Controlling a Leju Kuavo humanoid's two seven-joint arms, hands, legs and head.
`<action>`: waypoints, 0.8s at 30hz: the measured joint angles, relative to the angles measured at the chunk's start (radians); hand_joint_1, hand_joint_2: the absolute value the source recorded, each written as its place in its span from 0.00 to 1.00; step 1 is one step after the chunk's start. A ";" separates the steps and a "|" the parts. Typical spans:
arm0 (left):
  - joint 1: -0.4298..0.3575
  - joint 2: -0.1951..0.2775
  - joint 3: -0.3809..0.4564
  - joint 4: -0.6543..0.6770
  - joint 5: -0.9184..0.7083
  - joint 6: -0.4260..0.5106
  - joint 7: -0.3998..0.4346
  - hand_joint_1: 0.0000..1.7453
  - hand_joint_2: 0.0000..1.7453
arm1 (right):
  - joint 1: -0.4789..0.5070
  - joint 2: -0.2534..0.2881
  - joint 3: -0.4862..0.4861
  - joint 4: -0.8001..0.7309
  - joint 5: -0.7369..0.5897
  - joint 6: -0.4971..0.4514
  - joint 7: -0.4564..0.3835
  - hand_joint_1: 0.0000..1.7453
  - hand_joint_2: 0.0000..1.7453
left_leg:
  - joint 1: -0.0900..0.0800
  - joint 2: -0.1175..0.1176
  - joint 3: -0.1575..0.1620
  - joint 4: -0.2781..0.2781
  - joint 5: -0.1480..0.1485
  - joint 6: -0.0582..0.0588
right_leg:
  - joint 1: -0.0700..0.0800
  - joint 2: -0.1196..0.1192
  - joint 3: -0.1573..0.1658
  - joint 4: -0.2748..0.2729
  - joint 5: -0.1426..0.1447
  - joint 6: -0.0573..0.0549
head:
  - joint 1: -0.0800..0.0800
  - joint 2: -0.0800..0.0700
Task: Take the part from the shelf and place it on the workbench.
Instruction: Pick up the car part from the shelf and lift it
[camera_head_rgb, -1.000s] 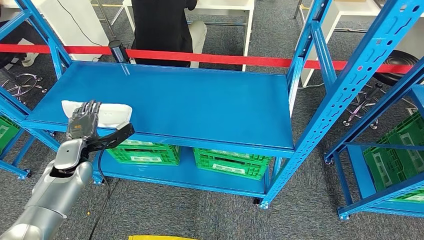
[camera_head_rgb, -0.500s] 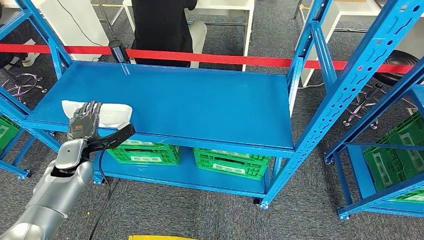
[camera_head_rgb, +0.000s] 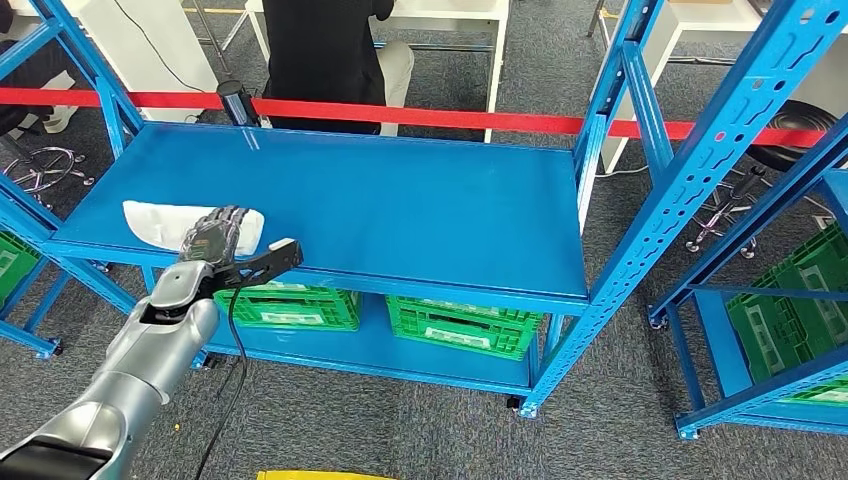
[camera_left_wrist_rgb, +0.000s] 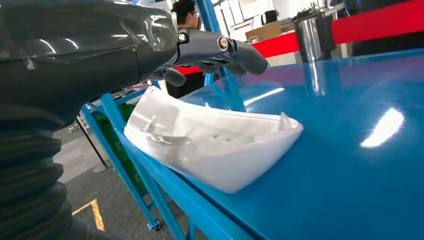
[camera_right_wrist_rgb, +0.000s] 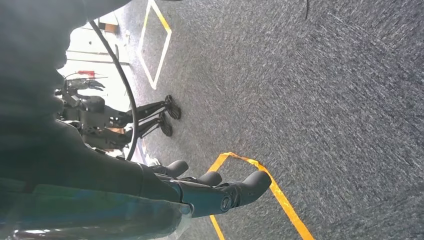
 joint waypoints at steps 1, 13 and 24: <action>-0.007 -0.002 -0.003 0.007 -0.002 -0.003 -0.001 0.00 1.00 | -0.001 0.003 0.000 0.003 -0.001 0.001 0.000 0.00 1.00 | 0.000 0.000 0.000 0.000 0.000 0.000 | 0.000 0.000 0.000 0.000 0.000 0.000 | 0.000 0.000; -0.038 -0.006 -0.025 0.039 -0.026 -0.030 0.022 0.00 1.00 | -0.011 0.034 0.000 0.047 -0.001 0.013 0.000 0.00 1.00 | 0.000 0.000 0.000 0.000 0.000 0.000 | 0.000 0.000 0.000 0.000 0.000 0.000 | 0.000 0.000; -0.038 0.003 -0.029 0.046 -0.028 -0.025 0.045 0.00 1.00 | -0.017 0.049 0.000 0.079 0.007 0.027 0.000 0.00 1.00 | 0.000 0.000 0.000 0.000 0.000 0.000 | 0.000 0.000 0.000 0.000 0.000 0.000 | 0.000 0.000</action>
